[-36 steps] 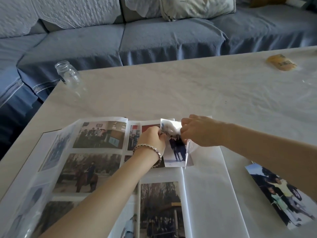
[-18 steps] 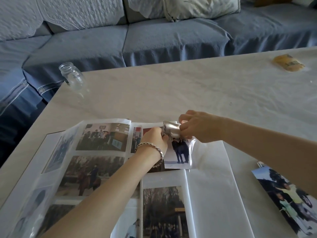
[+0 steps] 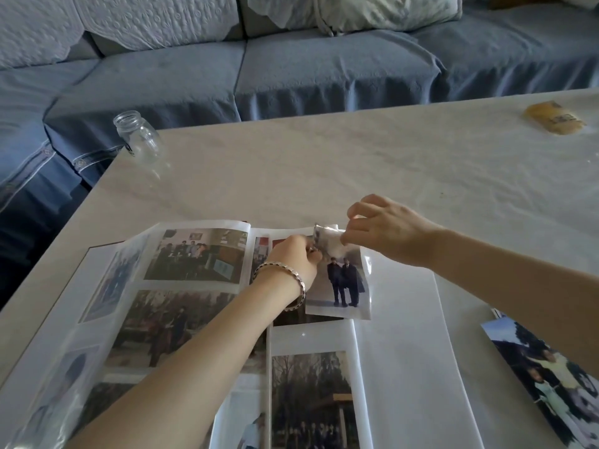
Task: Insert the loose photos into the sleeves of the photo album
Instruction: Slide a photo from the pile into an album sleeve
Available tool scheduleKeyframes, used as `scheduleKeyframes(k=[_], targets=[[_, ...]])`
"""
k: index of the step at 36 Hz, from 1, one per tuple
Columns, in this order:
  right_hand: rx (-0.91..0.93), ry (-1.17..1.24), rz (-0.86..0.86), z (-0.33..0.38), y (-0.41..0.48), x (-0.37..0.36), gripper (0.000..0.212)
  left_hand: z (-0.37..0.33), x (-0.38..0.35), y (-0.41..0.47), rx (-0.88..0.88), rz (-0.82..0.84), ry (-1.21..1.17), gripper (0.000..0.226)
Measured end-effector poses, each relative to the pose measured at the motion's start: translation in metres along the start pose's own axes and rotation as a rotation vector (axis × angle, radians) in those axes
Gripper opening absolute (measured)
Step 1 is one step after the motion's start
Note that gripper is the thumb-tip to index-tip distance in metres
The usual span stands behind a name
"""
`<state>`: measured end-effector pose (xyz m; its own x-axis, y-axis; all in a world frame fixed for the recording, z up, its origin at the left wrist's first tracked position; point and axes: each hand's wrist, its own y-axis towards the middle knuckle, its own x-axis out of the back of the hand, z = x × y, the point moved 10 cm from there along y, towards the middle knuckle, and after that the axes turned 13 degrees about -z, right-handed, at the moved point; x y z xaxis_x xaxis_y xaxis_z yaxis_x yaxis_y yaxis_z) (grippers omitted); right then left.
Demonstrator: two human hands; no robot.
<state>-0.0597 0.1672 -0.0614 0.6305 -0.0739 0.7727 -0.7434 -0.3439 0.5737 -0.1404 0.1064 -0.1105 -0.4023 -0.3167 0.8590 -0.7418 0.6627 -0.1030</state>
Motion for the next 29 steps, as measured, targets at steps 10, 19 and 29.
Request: scheduleKeyframes(k=[10, 19, 29], targets=[[-0.674, 0.205, -0.019, -0.036, -0.031, 0.004, 0.030, -0.010, -0.004, 0.000, 0.031, -0.143, -0.014, 0.026], [-1.462, 0.276, 0.072, 0.008, -0.145, 0.030, 0.045, -0.002, -0.003, 0.001, 0.118, -0.226, -0.110, 0.047], [-1.594, 0.333, 0.075, 0.058, -0.170, 0.025, 0.052, -0.016, -0.019, -0.012, 0.057, -0.171, -0.148, 0.030]])
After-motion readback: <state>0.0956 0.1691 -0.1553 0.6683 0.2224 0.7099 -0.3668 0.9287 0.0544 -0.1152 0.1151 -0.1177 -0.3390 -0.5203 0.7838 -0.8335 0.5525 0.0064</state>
